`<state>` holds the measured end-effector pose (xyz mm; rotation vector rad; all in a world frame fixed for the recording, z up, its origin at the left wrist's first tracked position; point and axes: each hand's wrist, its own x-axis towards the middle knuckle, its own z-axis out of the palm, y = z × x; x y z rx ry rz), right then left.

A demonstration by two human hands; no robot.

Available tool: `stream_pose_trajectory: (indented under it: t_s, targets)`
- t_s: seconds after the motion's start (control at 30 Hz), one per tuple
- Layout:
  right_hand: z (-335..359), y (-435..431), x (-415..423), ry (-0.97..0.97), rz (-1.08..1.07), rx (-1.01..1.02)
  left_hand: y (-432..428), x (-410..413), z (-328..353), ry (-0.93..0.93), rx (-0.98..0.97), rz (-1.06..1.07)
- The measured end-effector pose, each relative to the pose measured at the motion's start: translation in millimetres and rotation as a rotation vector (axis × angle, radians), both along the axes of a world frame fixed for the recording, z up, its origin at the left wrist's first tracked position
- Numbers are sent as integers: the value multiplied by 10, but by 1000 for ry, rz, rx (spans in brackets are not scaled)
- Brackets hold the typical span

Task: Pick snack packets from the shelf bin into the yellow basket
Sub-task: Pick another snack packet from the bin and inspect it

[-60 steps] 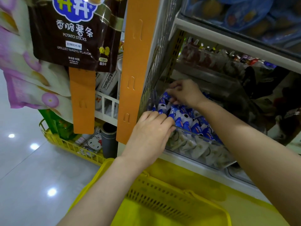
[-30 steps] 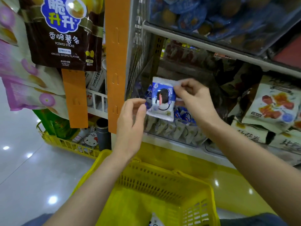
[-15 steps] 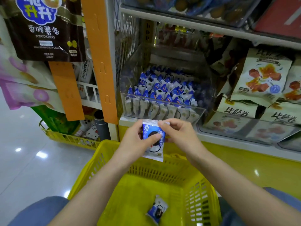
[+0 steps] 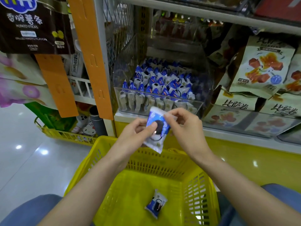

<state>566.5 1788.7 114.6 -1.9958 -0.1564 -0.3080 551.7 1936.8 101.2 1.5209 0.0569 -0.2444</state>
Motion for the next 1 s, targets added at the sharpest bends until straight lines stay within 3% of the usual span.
stream_pose_trajectory:
  t_s: [0.1, 0.2, 0.3, 0.37, 0.47, 0.57, 0.73, 0.9, 1.0]
  targets:
    - [37, -41, 71, 181, -106, 329, -24, 7, -17, 0, -15, 52]
    - [12, -39, 53, 349, -44, 469, 6, 37, -21, -47, -46, 191]
    - [-54, -35, -15, 560, 112, 316, 70, 84, -29, -126, -7, 302]
    - [-107, -26, -51, 632, 204, 102, 98, 101, -37, -206, 112, 309]
    - [-129, 8, -71, 379, 211, -254, 105, 93, -52, -345, 306, 243]
    - [-81, 35, -78, 161, 182, -176, 67, 58, -76, -441, 434, 141]
    - [-58, 28, -78, 77, 187, -159, 29, 30, -85, -423, 425, 66]
    - [4, 10, -97, -236, 132, -546, 18, 64, -32, -311, 273, 48]
    - [30, -9, -91, -216, 38, -417, 12, 46, -33, -333, 286, 126]
